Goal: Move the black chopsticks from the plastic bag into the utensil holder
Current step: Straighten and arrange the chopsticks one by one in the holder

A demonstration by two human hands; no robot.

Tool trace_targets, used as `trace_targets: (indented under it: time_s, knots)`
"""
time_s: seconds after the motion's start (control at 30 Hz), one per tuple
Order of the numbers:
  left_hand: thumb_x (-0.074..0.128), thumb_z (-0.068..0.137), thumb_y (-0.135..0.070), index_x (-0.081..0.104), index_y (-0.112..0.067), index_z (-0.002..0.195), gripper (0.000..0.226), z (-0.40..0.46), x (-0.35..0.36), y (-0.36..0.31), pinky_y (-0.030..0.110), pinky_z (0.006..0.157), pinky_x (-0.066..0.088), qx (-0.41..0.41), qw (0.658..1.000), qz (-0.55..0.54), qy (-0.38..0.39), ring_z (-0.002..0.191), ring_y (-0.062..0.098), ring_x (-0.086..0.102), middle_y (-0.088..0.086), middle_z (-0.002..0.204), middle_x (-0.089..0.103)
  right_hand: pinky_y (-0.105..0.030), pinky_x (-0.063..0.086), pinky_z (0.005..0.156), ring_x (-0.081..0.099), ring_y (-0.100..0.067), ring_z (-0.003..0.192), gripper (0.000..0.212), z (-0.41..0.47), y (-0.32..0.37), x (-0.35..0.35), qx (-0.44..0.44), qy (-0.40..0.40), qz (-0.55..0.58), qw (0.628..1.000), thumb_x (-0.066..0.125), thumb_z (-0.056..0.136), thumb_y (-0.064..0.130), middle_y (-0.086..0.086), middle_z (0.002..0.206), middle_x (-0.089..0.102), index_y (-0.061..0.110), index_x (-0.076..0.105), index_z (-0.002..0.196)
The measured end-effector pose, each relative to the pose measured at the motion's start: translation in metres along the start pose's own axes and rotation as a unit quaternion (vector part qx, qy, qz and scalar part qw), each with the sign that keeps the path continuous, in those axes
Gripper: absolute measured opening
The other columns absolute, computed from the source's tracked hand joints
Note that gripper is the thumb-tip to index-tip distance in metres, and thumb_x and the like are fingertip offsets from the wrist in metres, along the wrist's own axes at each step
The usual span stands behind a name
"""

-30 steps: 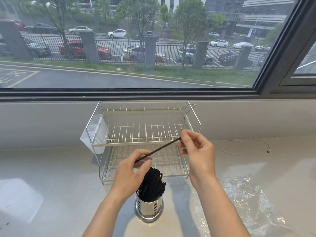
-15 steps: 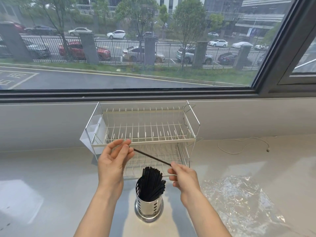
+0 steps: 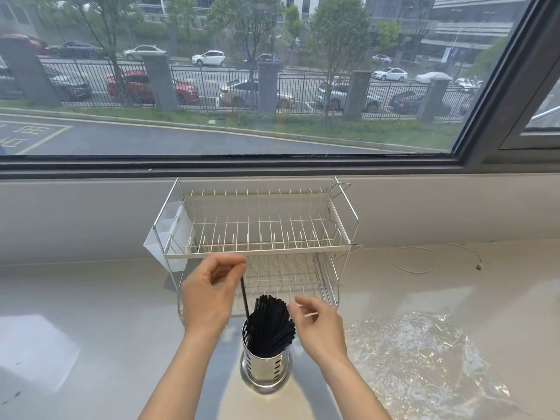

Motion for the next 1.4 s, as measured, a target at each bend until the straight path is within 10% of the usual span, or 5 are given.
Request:
trace_targets:
  time_s: [0.37,0.63,0.83,1.07,1.4]
  knots:
    - [0.078,0.083,-0.018,0.057,-0.039,0.100,0.034,-0.049,0.030,0.073,0.028,0.102,0.035,-0.021,0.981,0.166,0.099,0.130,0.002,0.045,-0.022,0.134,0.051,-0.025,0.048,0.100,0.060,0.003,0.114,0.029,-0.017,0.014,0.035,-0.125,0.070,-0.039,0.989,0.064,0.091,0.025,0.024,0.120,0.068,0.035,0.071,0.116]
    - [0.020,0.097,-0.056,0.043,-0.035,0.152,0.063,-0.052,0.047,0.083,0.029,0.122,0.026,0.081,0.887,0.378,0.253,0.151,0.006,0.028,-0.024,0.163,0.027,-0.019,0.023,0.119,0.029,0.001,0.147,0.048,-0.027,0.008,0.045,-0.199,0.130,-0.168,0.957,0.046,0.101,0.041,0.022,0.158,0.037,0.037,0.047,0.148]
    - [0.035,0.098,-0.053,0.067,-0.036,0.125,0.045,-0.057,0.016,0.066,0.029,0.095,0.049,0.089,0.896,0.412,0.141,0.118,0.010,0.063,-0.021,0.124,0.068,-0.014,0.017,0.115,0.026,0.001,0.148,0.053,-0.026,0.005,0.037,-0.189,0.122,-0.176,0.958,0.045,0.100,0.053,0.021,0.161,0.031,0.037,0.042,0.151]
    - [0.032,0.097,-0.059,0.036,-0.037,0.154,0.061,-0.061,0.047,0.073,0.027,0.122,0.025,0.072,0.886,0.373,0.267,0.150,0.001,0.026,-0.024,0.160,0.031,-0.019,0.023,0.119,0.021,0.002,0.150,0.075,-0.031,0.000,0.046,-0.182,0.145,-0.162,0.959,0.058,0.090,0.052,0.022,0.165,0.019,0.038,0.027,0.157]
    - [0.058,0.091,-0.029,0.065,-0.035,0.108,0.020,-0.040,0.023,0.071,0.033,0.081,0.052,-0.075,0.914,0.378,0.124,0.099,0.016,0.069,-0.016,0.103,0.073,-0.023,0.025,0.118,0.025,-0.003,0.151,0.071,-0.031,0.003,0.045,-0.175,0.137,-0.184,0.957,0.057,0.095,0.043,0.020,0.166,0.019,0.040,0.025,0.157]
Point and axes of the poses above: each hand's wrist, its own z-axis towards the middle knuckle, its own x-axis out of the palm, y = z × x, the point moved 8 cm from there along z, towards the middle knuckle
